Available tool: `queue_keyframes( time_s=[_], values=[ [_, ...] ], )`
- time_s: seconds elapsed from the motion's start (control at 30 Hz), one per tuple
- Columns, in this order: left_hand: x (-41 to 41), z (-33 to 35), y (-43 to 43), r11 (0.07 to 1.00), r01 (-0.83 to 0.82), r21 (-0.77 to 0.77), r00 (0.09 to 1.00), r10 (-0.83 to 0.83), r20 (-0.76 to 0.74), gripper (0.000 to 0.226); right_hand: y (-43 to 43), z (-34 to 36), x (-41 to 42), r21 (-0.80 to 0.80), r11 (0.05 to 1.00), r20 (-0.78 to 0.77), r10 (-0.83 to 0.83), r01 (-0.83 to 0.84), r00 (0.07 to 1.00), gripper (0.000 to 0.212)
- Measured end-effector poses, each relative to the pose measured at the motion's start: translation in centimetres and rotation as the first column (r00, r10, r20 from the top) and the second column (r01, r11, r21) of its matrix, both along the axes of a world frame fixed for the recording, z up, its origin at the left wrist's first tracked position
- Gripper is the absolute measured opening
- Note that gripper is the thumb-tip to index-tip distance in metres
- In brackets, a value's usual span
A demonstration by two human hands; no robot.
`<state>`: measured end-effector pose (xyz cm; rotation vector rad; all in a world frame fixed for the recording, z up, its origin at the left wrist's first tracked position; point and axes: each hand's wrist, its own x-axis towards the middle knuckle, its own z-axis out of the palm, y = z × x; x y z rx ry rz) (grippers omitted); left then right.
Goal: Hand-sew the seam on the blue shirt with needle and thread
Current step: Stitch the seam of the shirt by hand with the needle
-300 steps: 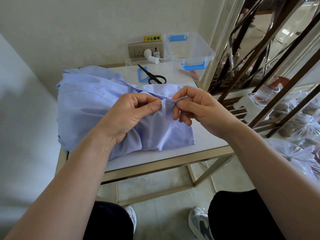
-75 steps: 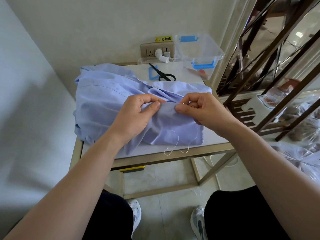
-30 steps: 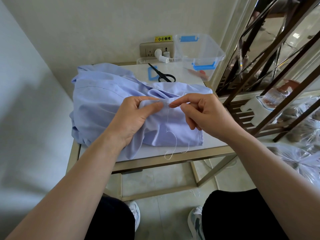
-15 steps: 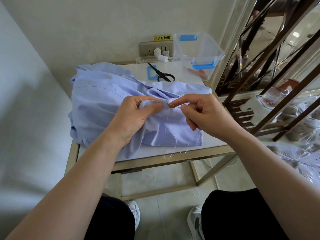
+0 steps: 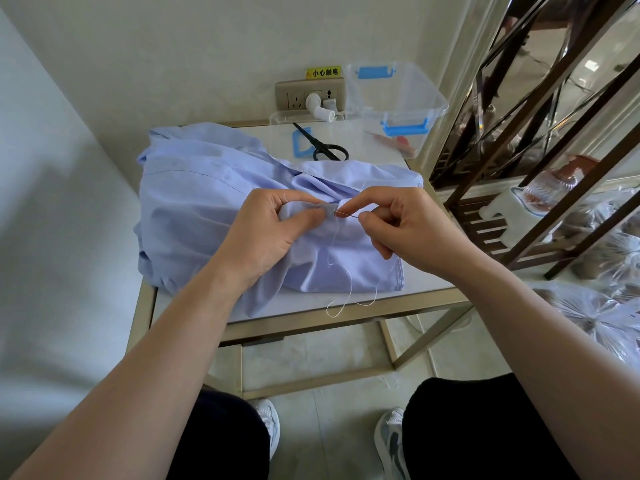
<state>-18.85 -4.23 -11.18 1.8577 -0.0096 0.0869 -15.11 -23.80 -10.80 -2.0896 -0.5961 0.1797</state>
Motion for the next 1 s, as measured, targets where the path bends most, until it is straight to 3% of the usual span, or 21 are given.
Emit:
queue_keyframes(
  time_s=[0.17,0.33,0.47,1.0],
  values=[
    [-0.01,0.00,0.03,0.999,0.015,0.048,0.999,-0.016,0.030,0.020,0.16,0.06,0.03,-0.075,0.996,-0.025,0.050,-0.052,0.998,0.050],
    [-0.11,0.17,-0.01,0.996,0.032,0.088,0.998,-0.036,0.051,0.026,0.30,-0.14,0.18,-0.063,0.996,-0.054,0.064,-0.067,0.997,0.032],
    [0.05,-0.14,0.14,0.993,0.013,0.121,0.999,-0.018,0.042,0.016,0.39,-0.20,0.25,-0.040,0.998,-0.069,0.056,-0.058,0.996,0.023],
    [0.09,-0.01,0.64,0.986,0.043,-0.158,0.983,-0.070,-0.171,0.017,0.07,0.11,0.56,0.119,0.990,-0.186,0.101,-0.080,0.977,0.022]
  ],
)
